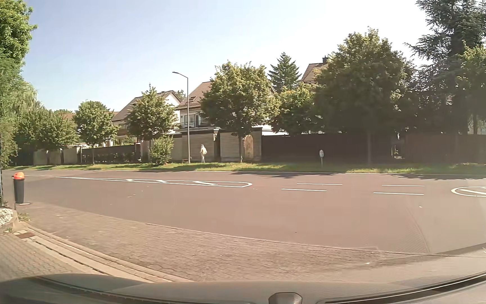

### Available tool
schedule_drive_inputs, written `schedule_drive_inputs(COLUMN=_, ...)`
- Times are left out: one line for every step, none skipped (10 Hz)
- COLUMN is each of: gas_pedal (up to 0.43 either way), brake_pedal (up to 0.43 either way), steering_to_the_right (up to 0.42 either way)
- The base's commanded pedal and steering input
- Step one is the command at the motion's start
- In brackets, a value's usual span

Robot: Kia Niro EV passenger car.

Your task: Follow the waypoints while adhering to traffic rules and regulations

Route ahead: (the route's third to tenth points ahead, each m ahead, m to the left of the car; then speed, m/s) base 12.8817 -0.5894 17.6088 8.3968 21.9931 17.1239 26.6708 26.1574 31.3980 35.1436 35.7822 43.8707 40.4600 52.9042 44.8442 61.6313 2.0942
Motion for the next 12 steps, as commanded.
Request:
schedule_drive_inputs(gas_pedal=0.0, brake_pedal=0.299, steering_to_the_right=0.603)
schedule_drive_inputs(gas_pedal=0.0, brake_pedal=0.299, steering_to_the_right=0.605)
schedule_drive_inputs(gas_pedal=0.0, brake_pedal=0.305, steering_to_the_right=0.604)
schedule_drive_inputs(gas_pedal=0.0, brake_pedal=0.299, steering_to_the_right=0.604)
schedule_drive_inputs(gas_pedal=0.0, brake_pedal=0.299, steering_to_the_right=0.604)
schedule_drive_inputs(gas_pedal=0.0, brake_pedal=0.299, steering_to_the_right=0.602)
schedule_drive_inputs(gas_pedal=0.0, brake_pedal=0.299, steering_to_the_right=0.599)
schedule_drive_inputs(gas_pedal=0.0, brake_pedal=0.305, steering_to_the_right=0.59)
schedule_drive_inputs(gas_pedal=0.0, brake_pedal=0.299, steering_to_the_right=0.58)
schedule_drive_inputs(gas_pedal=0.0, brake_pedal=0.305, steering_to_the_right=0.564)
schedule_drive_inputs(gas_pedal=0.0, brake_pedal=0.305, steering_to_the_right=0.544)
schedule_drive_inputs(gas_pedal=0.0, brake_pedal=0.311, steering_to_the_right=0.527)
